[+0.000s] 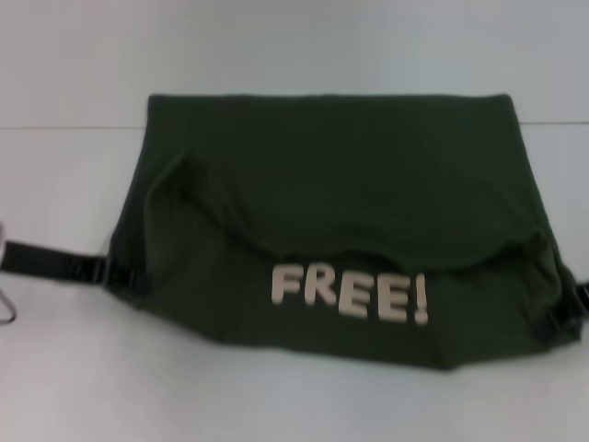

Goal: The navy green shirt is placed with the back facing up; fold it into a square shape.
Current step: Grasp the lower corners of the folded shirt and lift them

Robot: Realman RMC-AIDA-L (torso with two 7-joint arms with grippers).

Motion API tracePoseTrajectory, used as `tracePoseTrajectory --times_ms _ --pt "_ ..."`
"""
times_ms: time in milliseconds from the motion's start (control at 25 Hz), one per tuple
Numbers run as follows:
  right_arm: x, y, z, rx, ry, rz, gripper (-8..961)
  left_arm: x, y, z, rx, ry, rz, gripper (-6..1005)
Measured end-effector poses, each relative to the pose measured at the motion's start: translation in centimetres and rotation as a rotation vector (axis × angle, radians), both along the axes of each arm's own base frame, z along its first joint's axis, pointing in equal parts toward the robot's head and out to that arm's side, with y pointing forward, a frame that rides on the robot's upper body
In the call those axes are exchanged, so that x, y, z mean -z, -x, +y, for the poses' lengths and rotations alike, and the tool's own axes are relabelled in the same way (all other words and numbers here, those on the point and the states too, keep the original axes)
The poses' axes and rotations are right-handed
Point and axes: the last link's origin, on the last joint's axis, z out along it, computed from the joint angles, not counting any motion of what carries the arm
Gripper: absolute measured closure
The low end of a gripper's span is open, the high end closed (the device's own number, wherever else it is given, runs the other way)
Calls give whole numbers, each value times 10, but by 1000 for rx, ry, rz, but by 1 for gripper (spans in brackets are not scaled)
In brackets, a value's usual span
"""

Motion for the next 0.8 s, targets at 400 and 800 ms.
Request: tracePoseTrajectory --times_ms 400,800 --pt "12 -7 -40 -81 281 -30 907 -6 3 -66 -54 330 -116 982" --pt "15 -10 -44 -100 315 -46 898 4 8 -98 -112 457 -158 981"
